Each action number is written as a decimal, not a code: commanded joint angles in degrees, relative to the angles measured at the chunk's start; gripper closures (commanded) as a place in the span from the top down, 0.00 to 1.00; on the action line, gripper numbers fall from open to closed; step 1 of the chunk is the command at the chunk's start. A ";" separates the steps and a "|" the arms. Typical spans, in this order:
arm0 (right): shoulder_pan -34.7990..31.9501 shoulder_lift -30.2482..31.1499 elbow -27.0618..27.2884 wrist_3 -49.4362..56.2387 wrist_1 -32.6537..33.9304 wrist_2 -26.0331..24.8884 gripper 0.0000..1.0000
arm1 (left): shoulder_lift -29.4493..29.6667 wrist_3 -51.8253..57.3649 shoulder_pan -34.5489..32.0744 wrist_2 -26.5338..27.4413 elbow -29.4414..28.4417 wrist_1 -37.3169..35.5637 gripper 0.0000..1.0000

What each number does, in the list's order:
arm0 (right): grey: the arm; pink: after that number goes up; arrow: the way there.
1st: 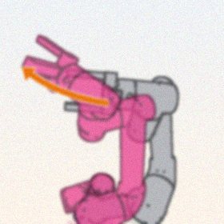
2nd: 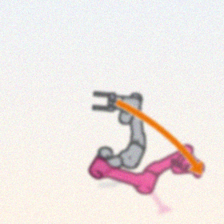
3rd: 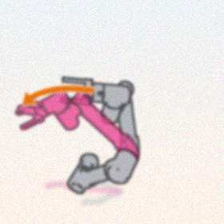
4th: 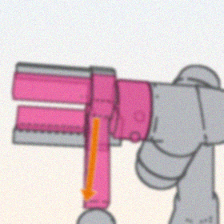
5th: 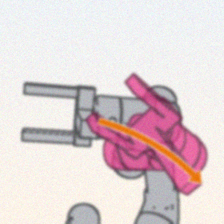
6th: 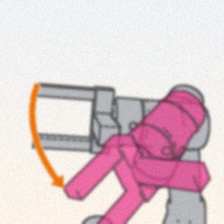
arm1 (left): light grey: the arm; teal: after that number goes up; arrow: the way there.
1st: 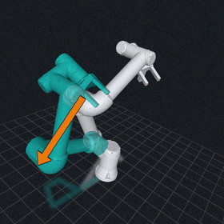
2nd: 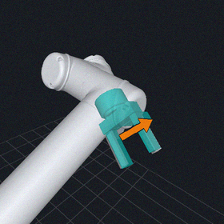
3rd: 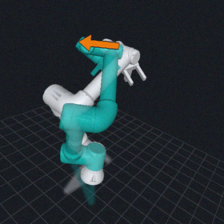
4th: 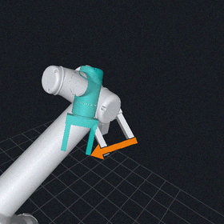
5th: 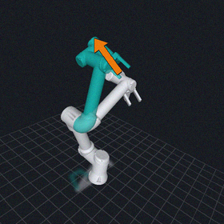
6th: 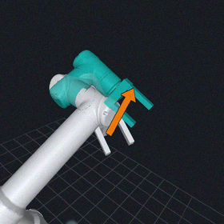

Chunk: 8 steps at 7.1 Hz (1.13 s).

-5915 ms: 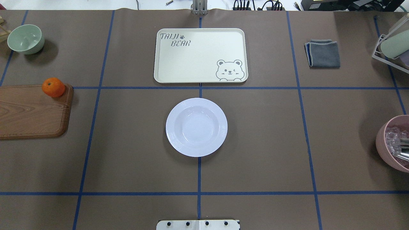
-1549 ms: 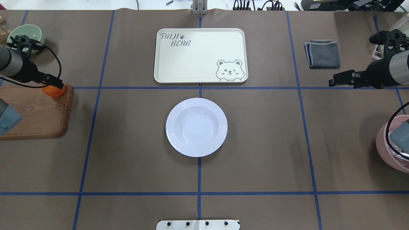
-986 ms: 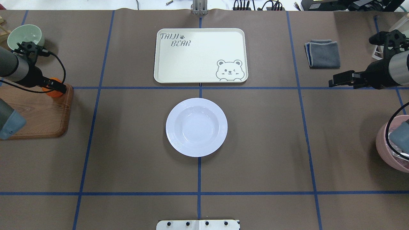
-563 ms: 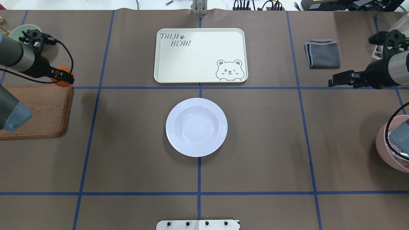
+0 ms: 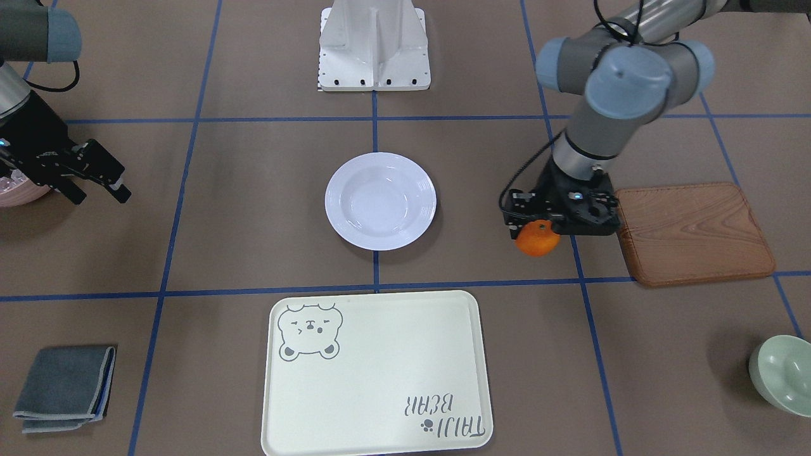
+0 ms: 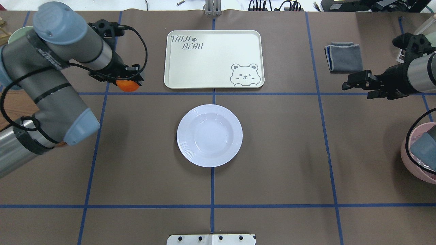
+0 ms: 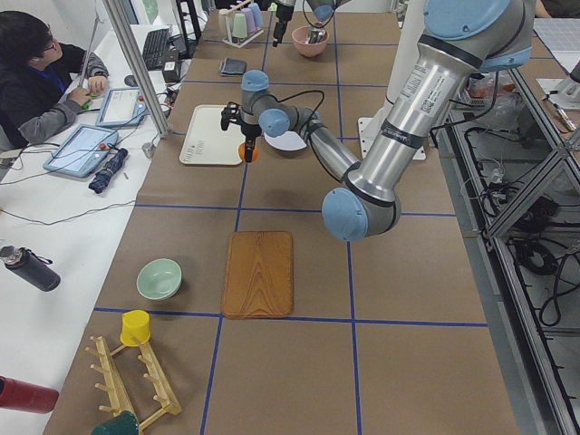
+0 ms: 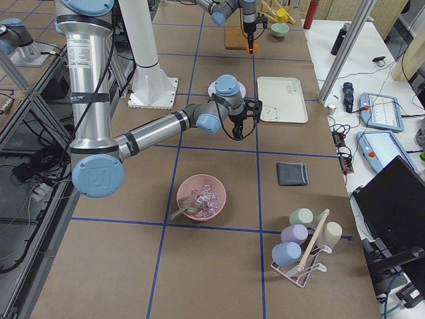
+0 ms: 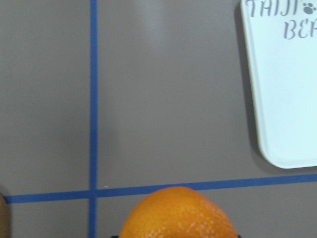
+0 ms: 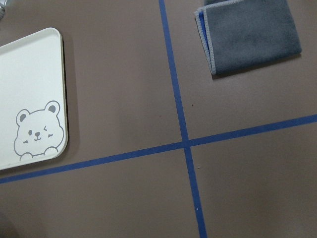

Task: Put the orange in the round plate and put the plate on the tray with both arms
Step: 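Carry the orange with the left gripper onto the white plate while the right arm advances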

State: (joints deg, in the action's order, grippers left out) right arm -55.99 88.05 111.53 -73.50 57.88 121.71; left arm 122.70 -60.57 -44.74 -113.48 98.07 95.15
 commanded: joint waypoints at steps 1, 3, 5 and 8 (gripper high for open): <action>2.97 -0.33 0.44 -12.93 -5.56 -1.11 0.99 | 8.92 -11.19 9.28 6.40 -0.68 -6.79 0.00; 8.93 -0.94 0.53 -16.84 -5.85 -9.51 1.00 | 16.30 -19.37 17.11 13.79 -8.20 -6.82 0.00; 10.89 -2.18 0.53 -18.52 -5.84 -10.87 1.00 | 17.31 -20.03 20.21 16.96 -11.15 -6.29 0.00; 13.09 -2.96 0.53 -19.22 -5.84 -13.25 1.00 | 17.57 -19.32 21.27 16.98 -14.92 -4.97 0.05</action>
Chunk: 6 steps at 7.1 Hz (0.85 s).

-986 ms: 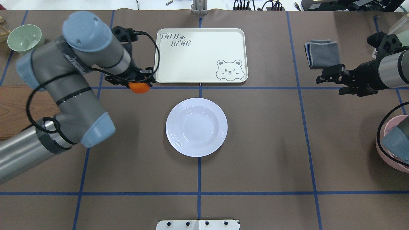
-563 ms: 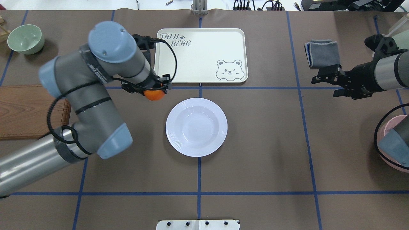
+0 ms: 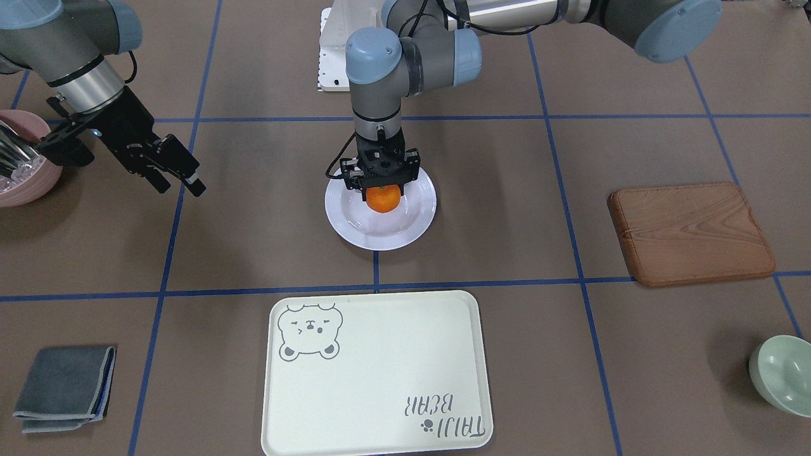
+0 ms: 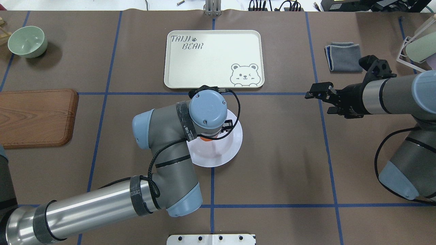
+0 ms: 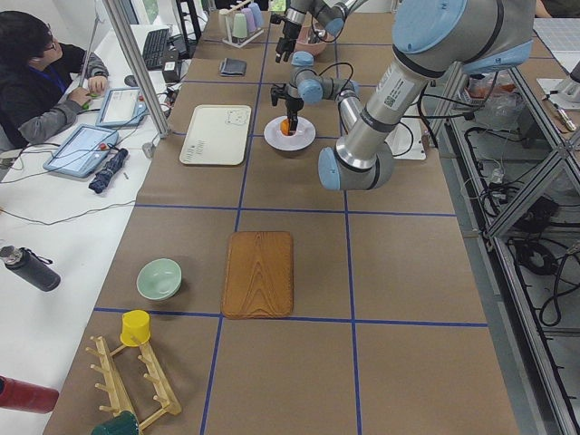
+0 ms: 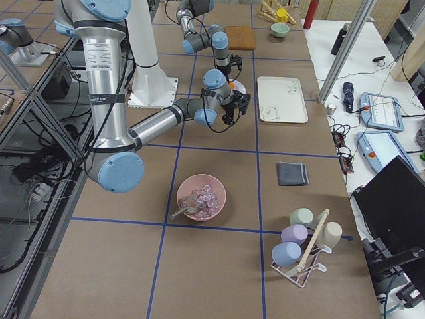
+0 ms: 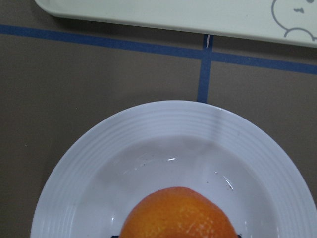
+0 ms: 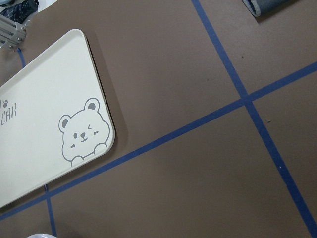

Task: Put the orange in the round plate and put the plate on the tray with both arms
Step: 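Carry the orange with the left gripper onto the white plate while the right arm advances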

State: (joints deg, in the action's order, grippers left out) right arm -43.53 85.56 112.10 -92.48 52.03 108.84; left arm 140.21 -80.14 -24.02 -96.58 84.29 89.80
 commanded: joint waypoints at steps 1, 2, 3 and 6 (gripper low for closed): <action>1.33 -0.65 0.04 -0.15 0.00 -1.07 1.00 | 0.16 0.33 0.55 0.08 -1.23 1.25 0.42; 2.47 -0.57 0.31 -0.15 0.00 -2.91 1.00 | 0.07 2.25 0.55 0.08 -1.23 1.34 0.81; 3.53 -0.65 0.31 -1.89 0.00 -4.32 1.00 | 0.07 2.70 0.55 0.86 -1.06 1.34 0.98; 6.43 -1.96 1.18 -9.34 0.00 -8.01 1.00 | -1.93 10.04 -5.47 -3.22 6.81 -1.10 0.99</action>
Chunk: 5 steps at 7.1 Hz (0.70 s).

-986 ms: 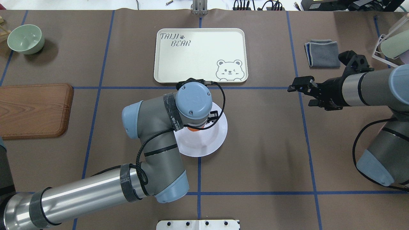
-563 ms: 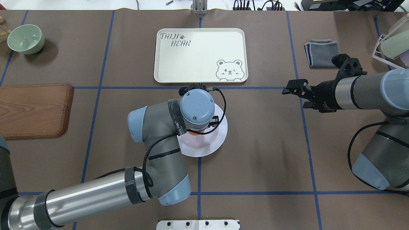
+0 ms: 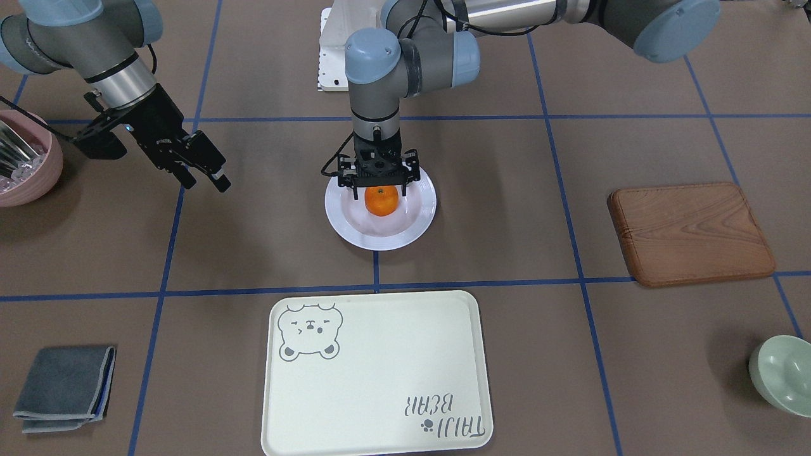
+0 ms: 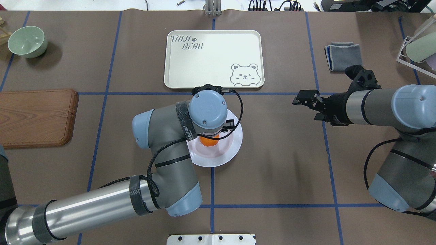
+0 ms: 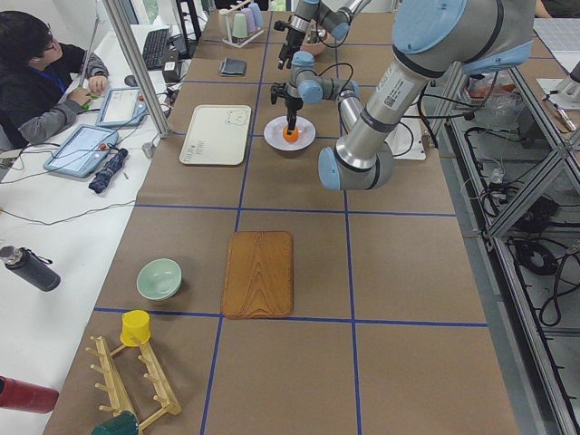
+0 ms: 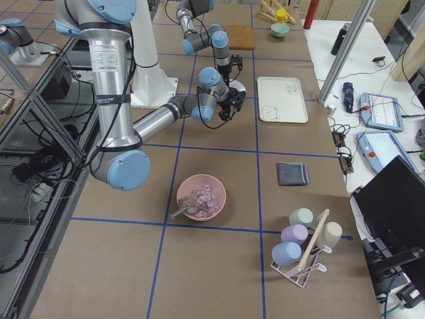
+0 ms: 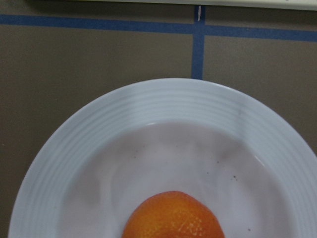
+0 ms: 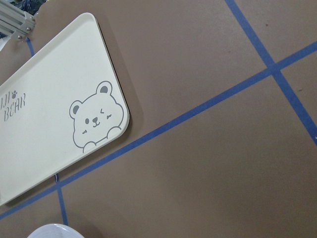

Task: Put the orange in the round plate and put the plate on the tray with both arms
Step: 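Release the orange, raise the left gripper while the right gripper nears the plate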

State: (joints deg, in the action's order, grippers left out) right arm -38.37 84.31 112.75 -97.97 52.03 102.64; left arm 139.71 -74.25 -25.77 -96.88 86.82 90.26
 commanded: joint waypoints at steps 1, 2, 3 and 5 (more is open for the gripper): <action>3.89 -0.81 1.41 -9.38 0.00 -4.79 0.99 | -5.20 8.46 -9.16 -8.45 9.28 -4.97 0.99; 8.44 -0.81 1.59 -13.70 0.00 -10.21 0.98 | -11.85 16.16 -14.52 -12.07 15.25 -5.97 0.99; 13.62 -2.38 1.42 -17.22 0.09 -16.97 0.98 | -16.53 23.29 -20.84 -15.68 16.87 -5.98 0.99; 19.98 -7.47 -1.03 -24.60 2.36 -24.04 0.98 | -24.10 44.14 -32.79 -19.81 16.19 -6.15 0.99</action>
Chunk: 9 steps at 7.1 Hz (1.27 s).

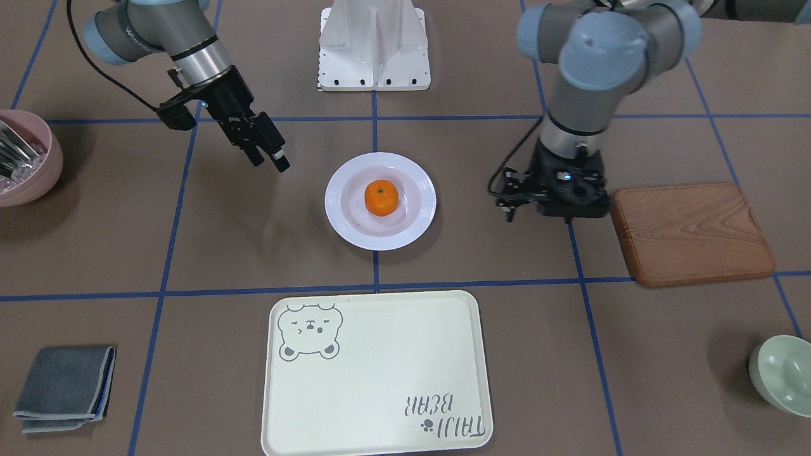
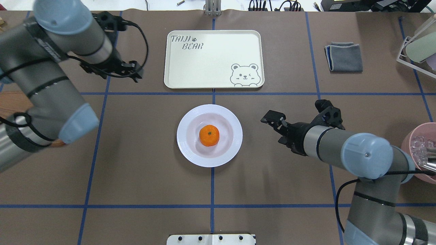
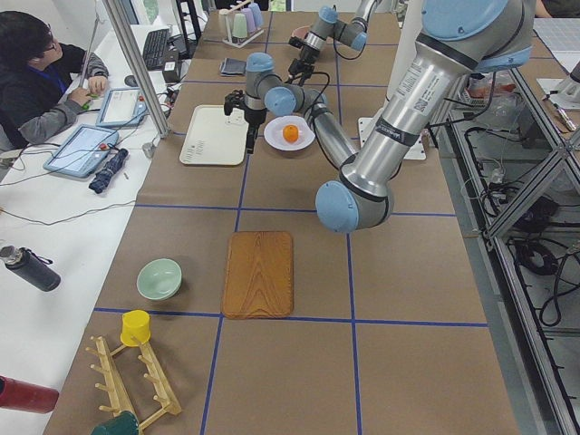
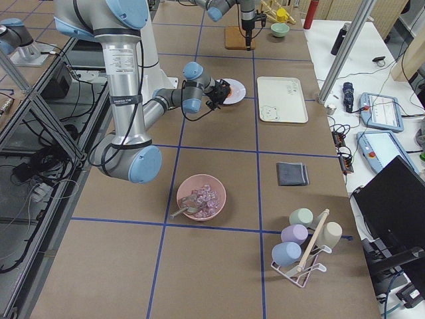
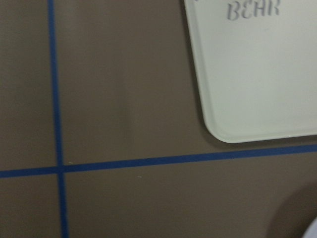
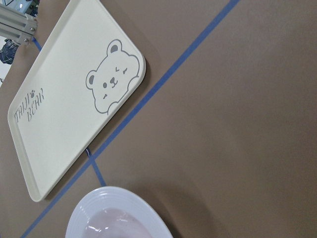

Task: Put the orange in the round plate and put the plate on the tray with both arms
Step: 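Release the orange, raise the left gripper while the right gripper nears the plate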

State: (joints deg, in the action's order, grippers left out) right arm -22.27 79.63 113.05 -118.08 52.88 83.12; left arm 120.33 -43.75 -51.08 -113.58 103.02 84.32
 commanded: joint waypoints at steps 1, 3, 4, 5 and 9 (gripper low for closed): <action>5.81 -4.65 -1.61 -6.09 4.49 -6.02 0.98 | -8.84 22.74 -15.20 -7.75 -1.49 -0.13 0.99; 8.81 -7.46 -3.45 -8.39 5.92 -9.80 0.98 | -14.22 36.65 -26.49 -11.57 -10.15 0.48 0.99; 9.87 -7.56 -3.63 -8.66 5.92 -10.95 0.98 | -14.42 45.68 -33.92 -12.96 -15.78 1.45 0.99; 10.66 -7.65 -4.59 -10.14 6.01 -12.79 0.98 | -14.42 57.26 -39.83 -16.28 -22.18 1.20 0.99; 10.76 -12.57 -11.53 -10.24 6.01 -14.56 0.81 | -20.13 67.57 -48.59 -22.56 -25.15 1.28 0.99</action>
State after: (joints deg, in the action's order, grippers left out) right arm -11.56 67.77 102.80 -128.24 58.88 68.87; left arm 101.01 23.00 -98.70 -135.33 77.73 85.58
